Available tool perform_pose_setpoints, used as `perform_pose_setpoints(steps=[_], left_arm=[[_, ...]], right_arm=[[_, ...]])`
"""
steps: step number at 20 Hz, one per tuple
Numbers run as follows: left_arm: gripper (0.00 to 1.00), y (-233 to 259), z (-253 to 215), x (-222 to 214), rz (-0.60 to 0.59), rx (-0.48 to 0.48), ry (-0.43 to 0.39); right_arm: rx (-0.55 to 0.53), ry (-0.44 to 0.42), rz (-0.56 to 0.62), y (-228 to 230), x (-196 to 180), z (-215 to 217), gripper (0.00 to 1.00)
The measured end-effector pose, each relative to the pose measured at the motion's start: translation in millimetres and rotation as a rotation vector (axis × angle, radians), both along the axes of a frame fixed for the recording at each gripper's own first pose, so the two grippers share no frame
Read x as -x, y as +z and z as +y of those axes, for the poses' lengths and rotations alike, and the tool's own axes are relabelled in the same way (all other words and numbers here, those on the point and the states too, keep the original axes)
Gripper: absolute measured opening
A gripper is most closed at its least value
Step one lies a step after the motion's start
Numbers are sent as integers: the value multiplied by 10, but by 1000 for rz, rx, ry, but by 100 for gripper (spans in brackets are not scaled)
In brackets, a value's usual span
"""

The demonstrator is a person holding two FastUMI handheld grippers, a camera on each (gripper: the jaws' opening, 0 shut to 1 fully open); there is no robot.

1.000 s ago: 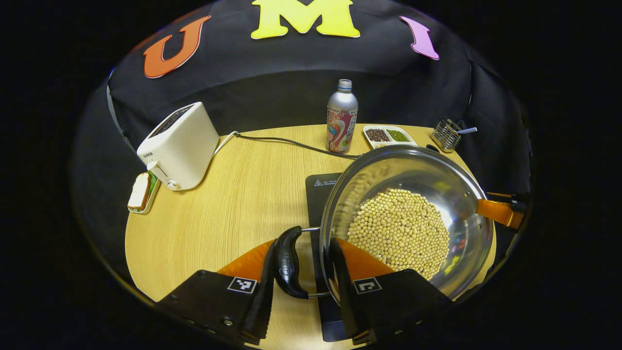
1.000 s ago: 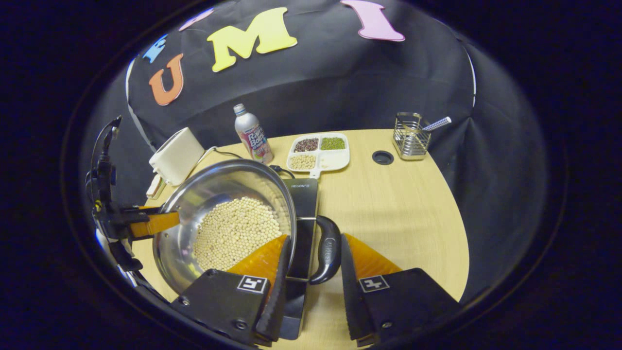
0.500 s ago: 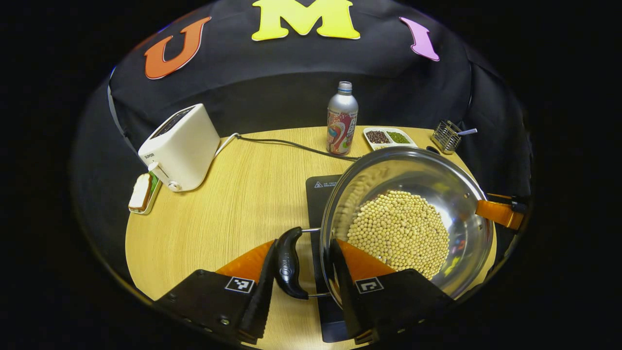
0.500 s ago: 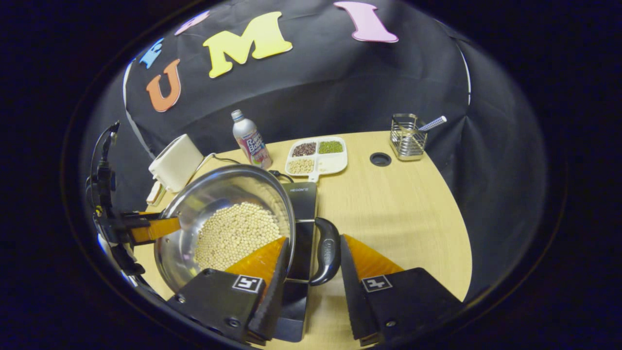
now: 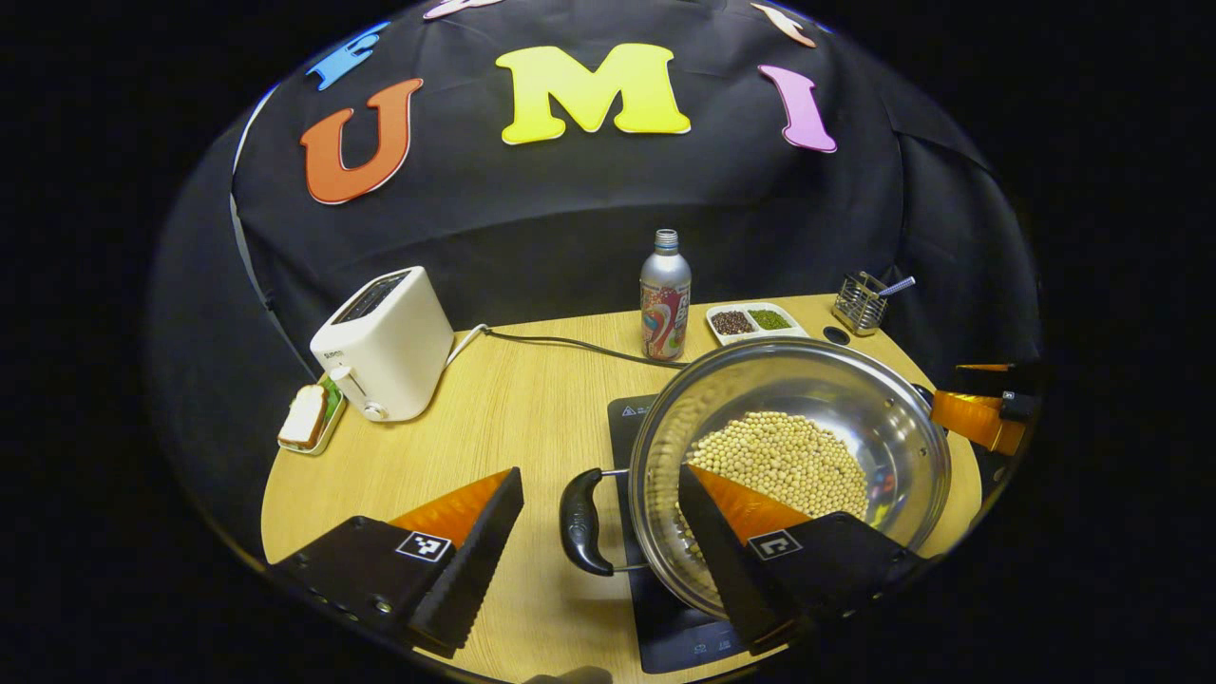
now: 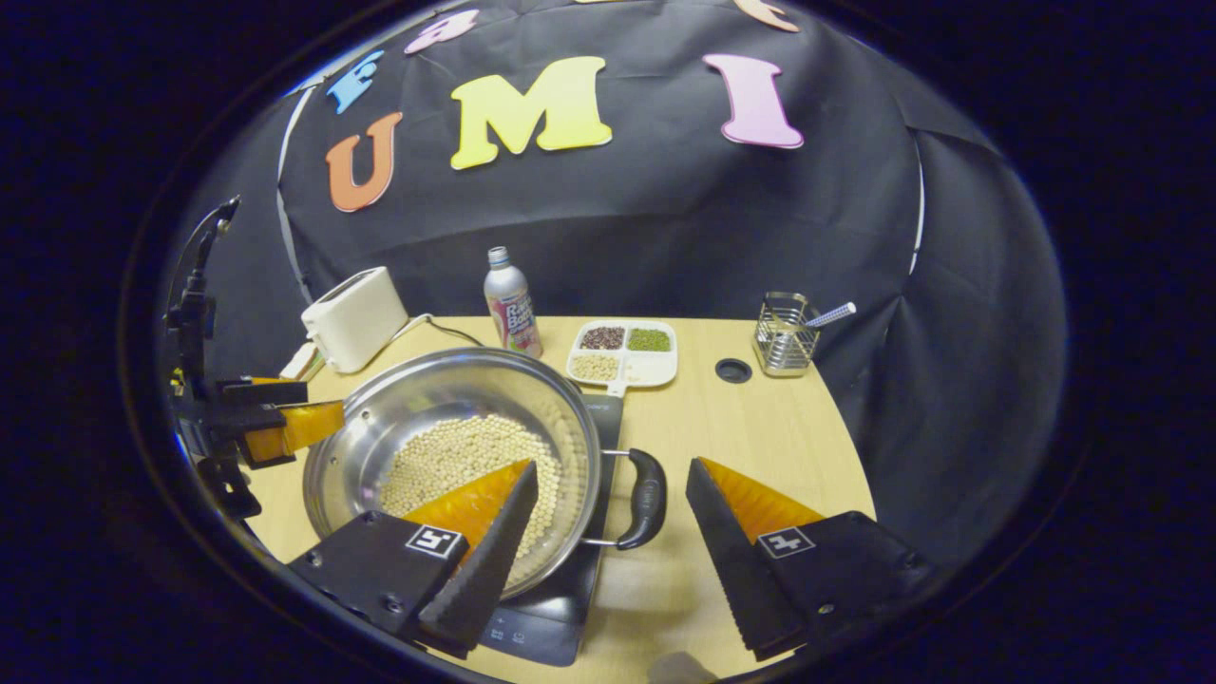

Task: First push the handle of the pot to place it horizontally, then grasp the pot with both hands and set it on the induction cooktop.

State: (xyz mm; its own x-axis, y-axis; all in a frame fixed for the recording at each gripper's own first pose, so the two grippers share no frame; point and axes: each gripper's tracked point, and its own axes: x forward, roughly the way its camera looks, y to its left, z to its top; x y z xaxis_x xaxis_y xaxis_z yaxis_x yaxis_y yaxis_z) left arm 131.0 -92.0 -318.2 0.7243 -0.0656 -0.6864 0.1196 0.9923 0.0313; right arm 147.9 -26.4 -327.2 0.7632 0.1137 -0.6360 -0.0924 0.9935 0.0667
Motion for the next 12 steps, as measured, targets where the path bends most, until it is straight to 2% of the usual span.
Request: perform_pose_setpoints(steps=[6,12], left_arm=[[98,138,-46,85,-15,12,-30],[97,593,152,187,-100,11,8]], right_arm=[[8,15,-29,180,105,140,98],[57,34,-155,756,246,301,97]])
